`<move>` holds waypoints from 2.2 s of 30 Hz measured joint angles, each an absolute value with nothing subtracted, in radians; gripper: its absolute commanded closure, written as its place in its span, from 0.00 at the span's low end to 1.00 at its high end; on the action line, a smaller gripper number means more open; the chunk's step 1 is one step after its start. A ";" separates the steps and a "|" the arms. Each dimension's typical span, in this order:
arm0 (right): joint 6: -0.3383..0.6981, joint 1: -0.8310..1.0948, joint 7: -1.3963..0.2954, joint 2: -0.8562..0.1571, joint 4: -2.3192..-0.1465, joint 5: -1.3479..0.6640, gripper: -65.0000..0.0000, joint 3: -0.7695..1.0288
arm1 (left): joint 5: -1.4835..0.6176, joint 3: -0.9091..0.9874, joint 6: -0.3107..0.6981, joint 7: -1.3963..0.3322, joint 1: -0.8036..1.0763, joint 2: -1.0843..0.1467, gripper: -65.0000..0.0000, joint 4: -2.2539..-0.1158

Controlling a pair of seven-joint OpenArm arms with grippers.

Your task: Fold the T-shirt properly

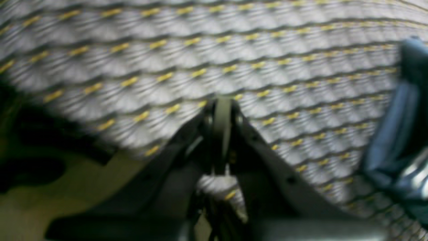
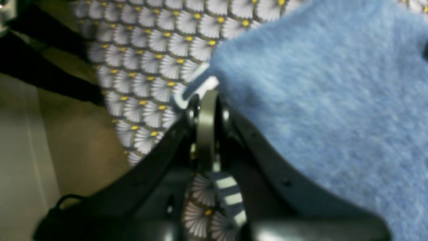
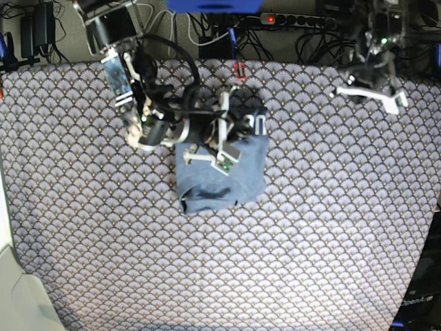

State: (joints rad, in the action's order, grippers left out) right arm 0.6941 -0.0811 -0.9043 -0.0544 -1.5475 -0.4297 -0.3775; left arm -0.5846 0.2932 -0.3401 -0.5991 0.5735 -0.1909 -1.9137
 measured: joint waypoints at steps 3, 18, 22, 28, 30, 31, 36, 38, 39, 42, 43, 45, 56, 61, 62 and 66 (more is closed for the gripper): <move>0.694 -0.107 -0.844 -0.052 -1.462 -0.432 1.00 -0.379 | -0.589 0.337 -0.337 -0.603 0.600 -0.186 0.99 -1.914; 0.686 0.004 -0.896 -0.126 -1.689 -0.406 1.00 -0.379 | -0.594 0.451 -0.332 -0.603 0.641 -0.230 0.99 -1.925; 0.692 0.071 -0.973 -0.150 -1.946 -0.424 1.00 -0.375 | -0.595 0.449 -0.327 -0.599 0.683 -0.241 0.99 -1.948; 0.692 0.271 -0.941 -0.289 -1.989 -0.415 1.00 -0.377 | -0.555 0.402 -0.215 -0.595 0.820 -0.246 0.99 -1.938; 0.690 0.357 -0.838 -0.348 -1.998 -0.421 1.00 -0.370 | -0.478 0.354 -0.137 -0.597 0.858 -0.243 0.99 -1.937; 0.691 0.400 -0.783 -0.369 -2.000 -0.425 1.00 -0.360 | -0.439 0.330 -0.125 -0.594 0.865 -0.238 0.99 -1.937; 0.690 0.669 -0.600 -0.429 -1.974 -0.410 1.00 -0.197 | -0.208 0.168 -0.107 -0.583 0.887 -0.189 0.99 -1.846; 0.694 0.714 -0.533 -0.427 -1.928 -0.430 1.00 -0.141 | -0.164 0.129 -0.111 -0.590 0.860 -0.170 0.99 -1.722; 0.695 0.717 -0.508 -0.424 -1.879 -0.438 1.00 -0.118 | -0.165 0.116 -0.117 -0.595 0.826 -0.161 0.99 -1.650; 0.685 0.704 -0.434 -0.411 -1.631 -0.427 1.00 -0.070 | -0.174 0.086 -0.106 -0.565 0.707 -0.143 0.99 -1.456; 0.686 0.693 -0.390 -0.410 -1.533 -0.423 1.00 -0.070 | -0.161 0.072 -0.112 -0.529 0.672 -0.138 0.99 -1.390; 0.699 0.641 -0.262 -0.406 -1.309 -0.431 1.00 -0.081 | -0.160 0.060 -0.110 -0.402 0.615 -0.134 0.99 -1.267; 0.637 0.224 0.307 -0.326 -0.270 -0.428 1.00 -0.280 | -0.161 -0.047 -0.109 0.059 0.274 -0.073 0.99 -0.366; 0.224 0.146 0.443 -0.252 -0.131 -0.433 1.00 -0.440 | -0.161 -0.045 -0.112 0.211 0.175 -0.062 0.99 -0.100; 0.143 0.142 0.437 -0.239 -0.128 -0.442 1.00 -0.484 | -0.161 -0.044 -0.112 0.235 0.168 -0.067 0.99 -0.084; -0.098 0.107 0.419 -0.174 -0.086 -0.427 1.00 -0.641 | -0.164 -0.042 -0.117 0.190 0.104 -0.068 0.99 -0.045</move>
